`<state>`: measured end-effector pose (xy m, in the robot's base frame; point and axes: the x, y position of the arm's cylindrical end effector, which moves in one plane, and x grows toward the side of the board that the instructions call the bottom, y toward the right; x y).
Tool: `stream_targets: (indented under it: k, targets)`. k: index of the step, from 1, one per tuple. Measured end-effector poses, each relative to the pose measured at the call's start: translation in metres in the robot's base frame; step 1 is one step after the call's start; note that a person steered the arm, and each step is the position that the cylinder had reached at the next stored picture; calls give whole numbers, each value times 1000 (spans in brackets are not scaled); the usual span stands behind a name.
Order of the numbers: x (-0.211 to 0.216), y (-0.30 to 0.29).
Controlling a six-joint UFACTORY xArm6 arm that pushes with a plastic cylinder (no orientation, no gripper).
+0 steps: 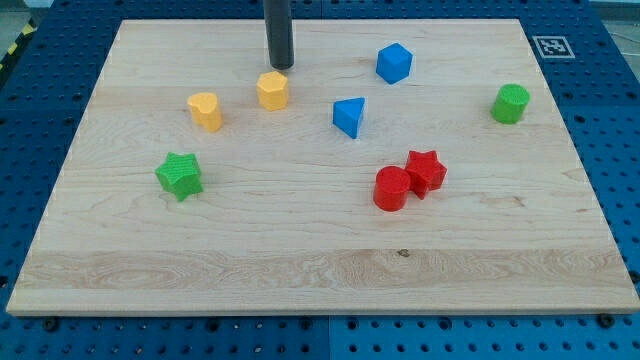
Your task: Touch the top of yellow hexagon
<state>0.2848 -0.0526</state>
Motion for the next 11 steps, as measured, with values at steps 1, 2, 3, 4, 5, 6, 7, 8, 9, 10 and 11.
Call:
stream_targets:
  k: [1, 2, 3, 4, 5, 6, 7, 8, 9, 10, 11]
  targets:
    - [13, 28]
    - [18, 39]
    - [26, 39]
    - [45, 39]
    - [48, 37]
    - [47, 20]
    - [47, 7]
    - [40, -9]
    - [32, -27]
    - [35, -40]
    - [39, -47]
